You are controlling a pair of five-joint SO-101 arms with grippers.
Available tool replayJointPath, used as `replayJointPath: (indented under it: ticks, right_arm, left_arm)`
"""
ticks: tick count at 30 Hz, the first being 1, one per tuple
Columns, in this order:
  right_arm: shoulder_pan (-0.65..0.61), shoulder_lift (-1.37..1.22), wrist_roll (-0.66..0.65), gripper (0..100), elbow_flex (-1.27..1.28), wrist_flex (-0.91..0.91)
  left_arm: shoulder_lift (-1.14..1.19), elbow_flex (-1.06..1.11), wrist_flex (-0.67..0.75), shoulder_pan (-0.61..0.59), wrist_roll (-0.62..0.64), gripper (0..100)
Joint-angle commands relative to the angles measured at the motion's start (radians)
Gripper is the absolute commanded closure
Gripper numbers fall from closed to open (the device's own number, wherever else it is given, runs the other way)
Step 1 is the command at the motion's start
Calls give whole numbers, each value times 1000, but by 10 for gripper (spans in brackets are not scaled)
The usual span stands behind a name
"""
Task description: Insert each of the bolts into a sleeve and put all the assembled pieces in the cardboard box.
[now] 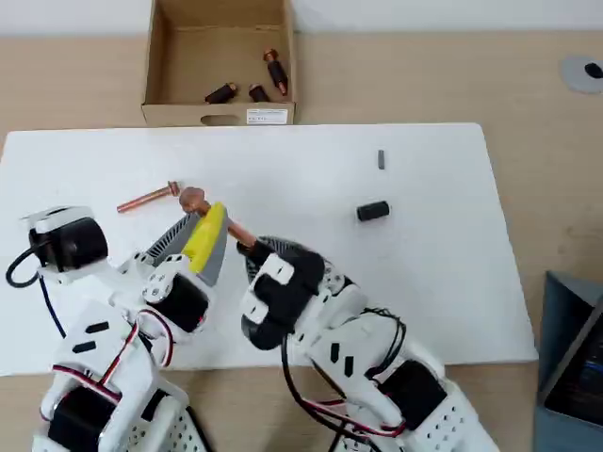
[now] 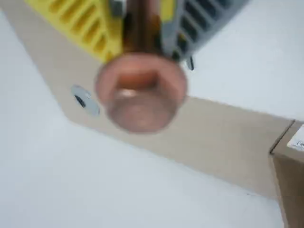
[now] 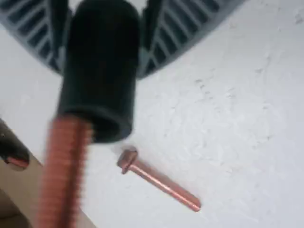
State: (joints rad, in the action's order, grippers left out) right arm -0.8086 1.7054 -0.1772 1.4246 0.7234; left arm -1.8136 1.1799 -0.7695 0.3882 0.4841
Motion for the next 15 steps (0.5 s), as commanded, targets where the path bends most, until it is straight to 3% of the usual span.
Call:
replayJointPath:
  ticks: [1,15]
  right_arm:
    - [-18,10,-9,989,-10,-32]
    - [-12,10,-9,989,-7,-34]
  left_arm:
    - [-10,0,29,3,0,998]
    - [-10,0,26,-63,-43,998]
